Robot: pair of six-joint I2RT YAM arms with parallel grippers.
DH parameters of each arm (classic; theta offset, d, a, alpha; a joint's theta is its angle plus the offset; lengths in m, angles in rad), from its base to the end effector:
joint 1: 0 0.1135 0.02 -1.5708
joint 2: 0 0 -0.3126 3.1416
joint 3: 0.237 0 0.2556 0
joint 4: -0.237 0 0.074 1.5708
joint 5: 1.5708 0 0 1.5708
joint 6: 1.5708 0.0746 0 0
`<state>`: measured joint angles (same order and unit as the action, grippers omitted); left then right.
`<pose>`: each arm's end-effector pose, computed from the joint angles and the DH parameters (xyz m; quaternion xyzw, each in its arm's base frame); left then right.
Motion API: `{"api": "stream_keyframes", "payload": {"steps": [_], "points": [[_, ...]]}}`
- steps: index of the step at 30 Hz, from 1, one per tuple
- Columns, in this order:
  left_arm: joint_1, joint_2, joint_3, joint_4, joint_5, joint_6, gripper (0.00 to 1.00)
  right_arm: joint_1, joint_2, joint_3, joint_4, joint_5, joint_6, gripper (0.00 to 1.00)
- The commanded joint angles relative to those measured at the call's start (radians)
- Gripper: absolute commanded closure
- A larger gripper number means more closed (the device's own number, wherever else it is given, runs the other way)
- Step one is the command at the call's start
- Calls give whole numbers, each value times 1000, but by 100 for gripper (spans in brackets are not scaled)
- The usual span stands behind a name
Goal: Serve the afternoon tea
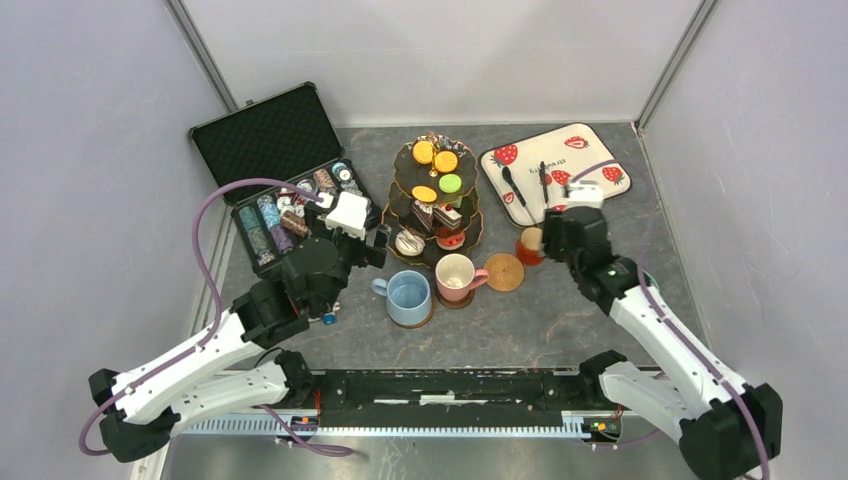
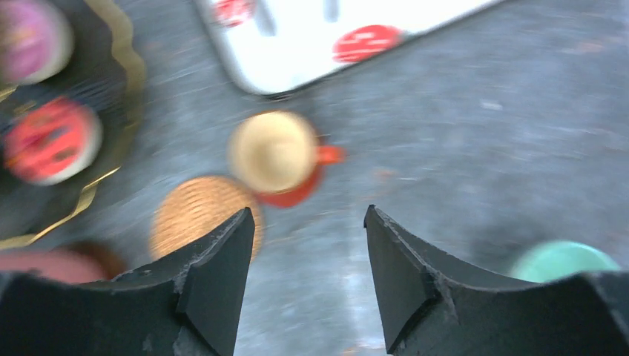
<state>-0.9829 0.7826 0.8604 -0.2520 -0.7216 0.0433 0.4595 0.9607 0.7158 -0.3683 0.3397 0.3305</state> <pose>0.1350 -0.1136 0.3905 0.1540 0.7357 -0.0312 0.6588 0.2033 0.0729 0.2846 0.0213 0.8780 0.0363 0.4769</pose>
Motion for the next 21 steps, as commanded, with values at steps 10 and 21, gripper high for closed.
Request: {"api": "stream_keyframes", "payload": {"steps": [10,21], "points": [[5,-51,25,16,19,-14,0,-589,165,-22,-82,-29,-38,19],[4,-45,22,16,25,-18,0,-678,252,-178,56,-114,-24,28]]}}
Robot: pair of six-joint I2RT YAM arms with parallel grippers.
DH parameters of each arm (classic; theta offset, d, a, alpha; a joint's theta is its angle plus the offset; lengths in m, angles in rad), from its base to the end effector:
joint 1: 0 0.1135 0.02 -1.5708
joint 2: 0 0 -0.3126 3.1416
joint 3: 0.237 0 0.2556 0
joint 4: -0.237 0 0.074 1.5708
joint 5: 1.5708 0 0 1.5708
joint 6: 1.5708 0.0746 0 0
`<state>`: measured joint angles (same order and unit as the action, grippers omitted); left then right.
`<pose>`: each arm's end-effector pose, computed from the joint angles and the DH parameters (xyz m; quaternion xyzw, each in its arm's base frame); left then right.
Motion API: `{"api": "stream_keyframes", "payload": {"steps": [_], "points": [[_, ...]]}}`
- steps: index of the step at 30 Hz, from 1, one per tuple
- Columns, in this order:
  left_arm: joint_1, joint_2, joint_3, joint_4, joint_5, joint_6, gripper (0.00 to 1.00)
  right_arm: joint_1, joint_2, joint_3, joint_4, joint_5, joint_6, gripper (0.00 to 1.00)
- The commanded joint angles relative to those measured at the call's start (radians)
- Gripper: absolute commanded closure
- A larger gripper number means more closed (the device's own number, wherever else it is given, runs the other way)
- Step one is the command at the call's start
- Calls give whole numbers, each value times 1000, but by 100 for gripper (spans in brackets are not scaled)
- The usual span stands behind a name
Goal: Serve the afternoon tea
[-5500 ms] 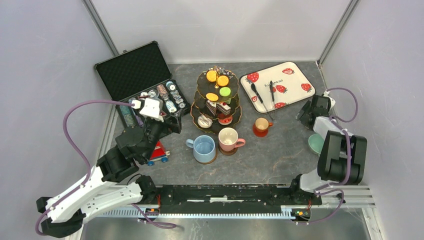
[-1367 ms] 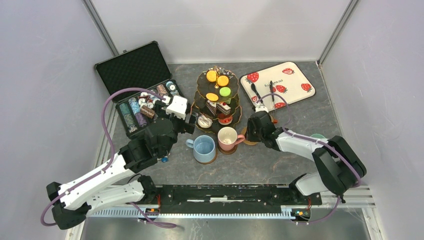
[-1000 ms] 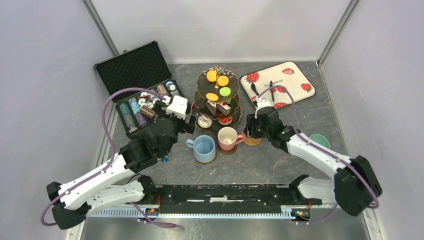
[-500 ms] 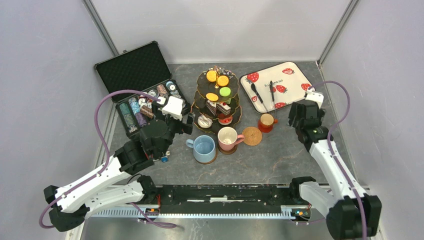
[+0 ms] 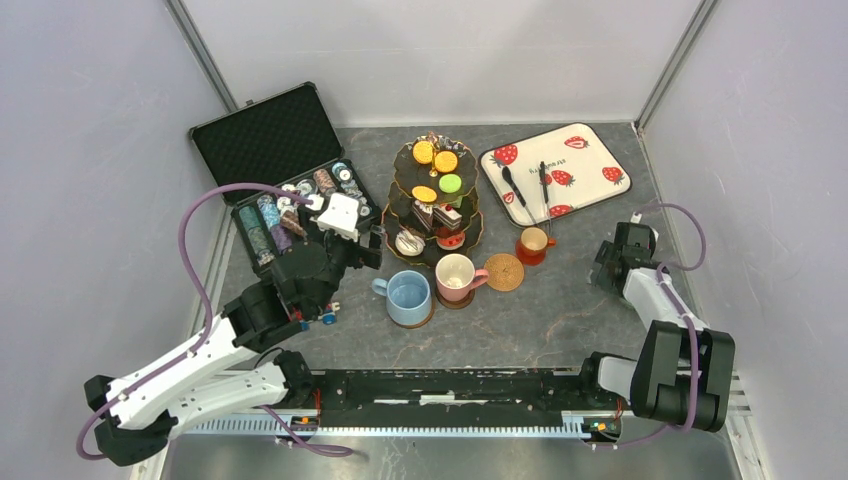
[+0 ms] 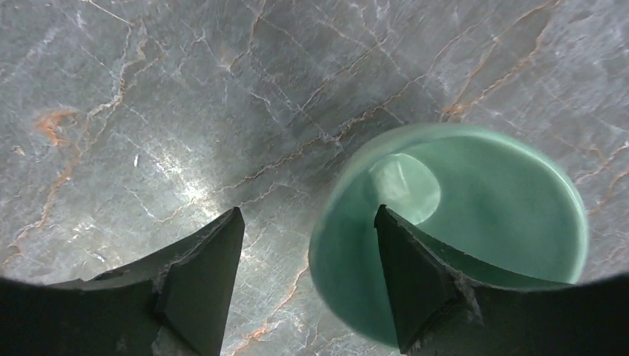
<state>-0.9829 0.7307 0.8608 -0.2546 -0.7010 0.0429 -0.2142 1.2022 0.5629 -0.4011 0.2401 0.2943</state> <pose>0.1264 -0.1029 0.3976 0.1475 0.7250 -0.0520 0.6707 0.2079 -0.0634 0.1787 0.2714 0.9194 -0.1051 0.2646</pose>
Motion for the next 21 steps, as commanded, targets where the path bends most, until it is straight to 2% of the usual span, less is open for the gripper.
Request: {"api": "stream_keyframes", "payload": {"steps": [1,4,11,18,21], "points": [[6,11,22,18,5,-17,0,-4,19,-27,92,1,10,29],[5,19,19,21,4,-13,0,-3,21,-41,115,7,21,56],[5,42,14,26,0,-10,0,29,-83,-57,140,-77,-9,79],[5,70,15,25,3,-11,0,208,-254,-31,81,-136,-69,98],[5,77,17,25,2,-11,0,320,-252,-5,32,-175,-72,100]]}}
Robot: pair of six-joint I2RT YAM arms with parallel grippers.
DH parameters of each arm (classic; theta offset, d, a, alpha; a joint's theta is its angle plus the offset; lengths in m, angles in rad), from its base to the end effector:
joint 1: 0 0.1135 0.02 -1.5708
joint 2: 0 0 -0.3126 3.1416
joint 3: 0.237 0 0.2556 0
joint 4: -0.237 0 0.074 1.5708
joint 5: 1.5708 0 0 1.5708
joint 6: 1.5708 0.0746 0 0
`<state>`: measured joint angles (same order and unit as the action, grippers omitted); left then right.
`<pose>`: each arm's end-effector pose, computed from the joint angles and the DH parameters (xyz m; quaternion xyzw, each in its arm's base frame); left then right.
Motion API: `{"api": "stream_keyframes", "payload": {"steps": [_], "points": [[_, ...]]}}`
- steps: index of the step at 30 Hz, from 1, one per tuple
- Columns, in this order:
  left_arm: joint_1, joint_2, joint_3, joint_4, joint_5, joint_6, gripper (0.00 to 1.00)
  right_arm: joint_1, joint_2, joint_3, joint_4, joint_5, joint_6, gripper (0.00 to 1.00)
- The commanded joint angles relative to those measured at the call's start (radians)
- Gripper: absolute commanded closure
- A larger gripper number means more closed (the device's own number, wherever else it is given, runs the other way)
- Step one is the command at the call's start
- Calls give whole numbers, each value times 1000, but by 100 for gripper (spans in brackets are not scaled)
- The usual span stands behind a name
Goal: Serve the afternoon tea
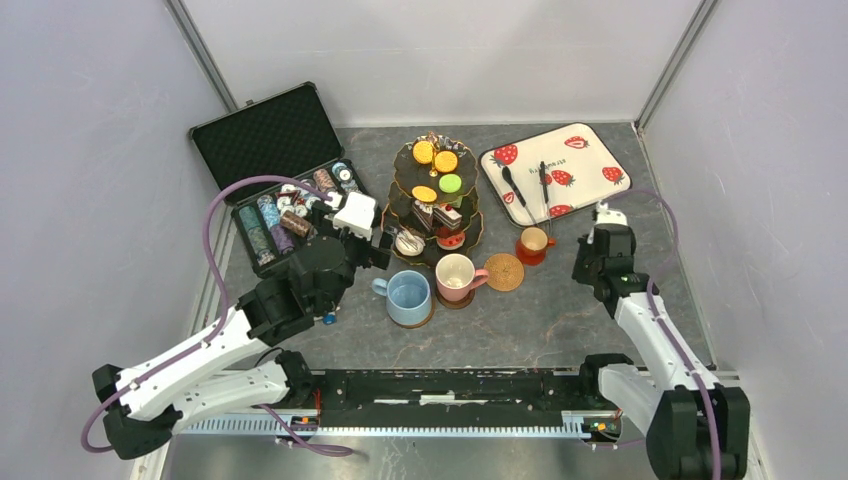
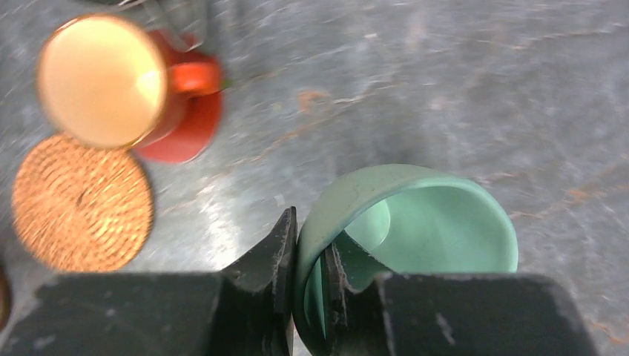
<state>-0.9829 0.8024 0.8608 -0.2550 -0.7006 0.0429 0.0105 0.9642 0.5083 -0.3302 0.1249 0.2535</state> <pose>0.1375 -0.1196 0.3871 0.1667 0.7395 -0.0333 0.6513 0.1960 -0.0072 0.2101 0.1355 0.9125 -0.0069 0.3859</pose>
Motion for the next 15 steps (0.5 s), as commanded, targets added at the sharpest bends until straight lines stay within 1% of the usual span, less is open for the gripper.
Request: {"api": "stream_keyframes", "payload": {"steps": [1,4,8,11,15], "points": [[4,7,17,25,1,-11,0,122,-7,57,-51,-75,-30,100],[4,15,15,25,0,-9,0,218,8,79,-77,-109,-3,100],[5,24,14,26,-13,-2,0,366,13,100,-71,-94,74,100],[5,25,9,32,-28,6,0,474,52,140,-69,-30,129,100],[6,32,6,37,-37,13,0,562,171,243,-104,75,233,100]]}}
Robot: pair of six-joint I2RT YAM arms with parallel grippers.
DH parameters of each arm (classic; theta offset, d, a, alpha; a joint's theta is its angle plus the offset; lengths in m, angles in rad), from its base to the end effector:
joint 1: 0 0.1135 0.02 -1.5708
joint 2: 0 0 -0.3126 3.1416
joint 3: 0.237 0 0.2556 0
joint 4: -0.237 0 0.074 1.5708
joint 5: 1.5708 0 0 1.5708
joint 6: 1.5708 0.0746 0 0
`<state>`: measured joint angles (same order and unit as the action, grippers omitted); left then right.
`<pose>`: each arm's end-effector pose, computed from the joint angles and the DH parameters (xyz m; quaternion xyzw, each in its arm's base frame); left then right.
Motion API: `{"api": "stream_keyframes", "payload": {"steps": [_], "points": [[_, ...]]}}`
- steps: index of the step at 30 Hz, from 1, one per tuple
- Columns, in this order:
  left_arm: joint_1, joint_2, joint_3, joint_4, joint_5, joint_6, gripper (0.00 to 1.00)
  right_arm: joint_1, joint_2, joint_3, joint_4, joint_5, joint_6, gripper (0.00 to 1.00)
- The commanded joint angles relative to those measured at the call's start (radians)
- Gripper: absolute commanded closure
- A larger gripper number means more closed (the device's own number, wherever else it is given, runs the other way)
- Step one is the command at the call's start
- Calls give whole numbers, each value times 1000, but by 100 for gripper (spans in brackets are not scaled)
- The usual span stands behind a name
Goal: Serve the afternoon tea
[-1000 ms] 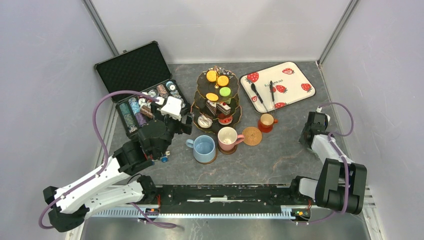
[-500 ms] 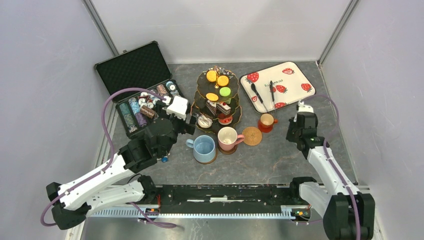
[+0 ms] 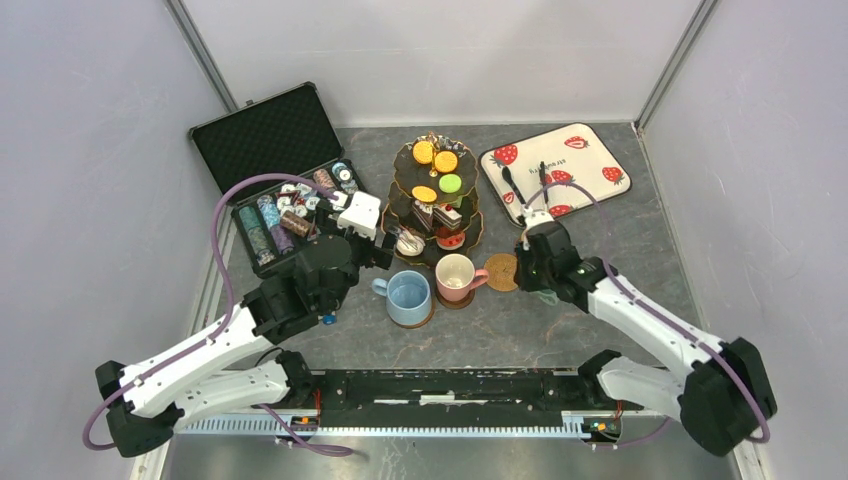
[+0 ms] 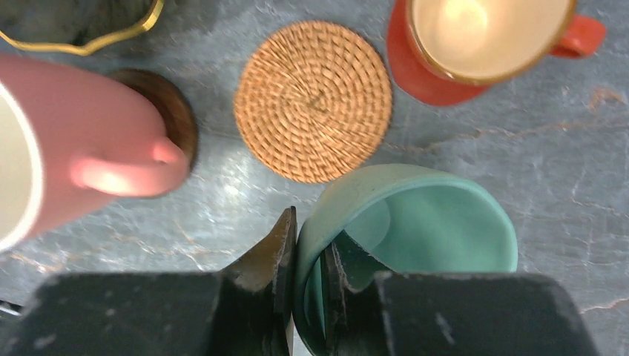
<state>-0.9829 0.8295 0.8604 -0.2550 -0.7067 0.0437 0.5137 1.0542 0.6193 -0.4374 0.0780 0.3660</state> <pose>0.1417 -0.1253 0.3827 0.1722 0.7449 -0.0235 0.6442 0.1872 0.0989 0.2214 -0.0560 0.9373 0.1124 0.3250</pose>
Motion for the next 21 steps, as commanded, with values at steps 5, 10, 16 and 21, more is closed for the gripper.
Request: {"api": "stream_keyframes", "payload": {"steps": [5,10,16,21], "points": [[5,7,6,36,-40,16,0,150,224,273,-31,234,211,100],[5,-20,6,37,-48,22,0,184,315,303,-4,310,276,99],[6,-66,9,37,-41,19,0,186,395,323,12,342,288,99],[5,-100,11,36,-34,12,0,189,454,359,40,315,262,98]]}}
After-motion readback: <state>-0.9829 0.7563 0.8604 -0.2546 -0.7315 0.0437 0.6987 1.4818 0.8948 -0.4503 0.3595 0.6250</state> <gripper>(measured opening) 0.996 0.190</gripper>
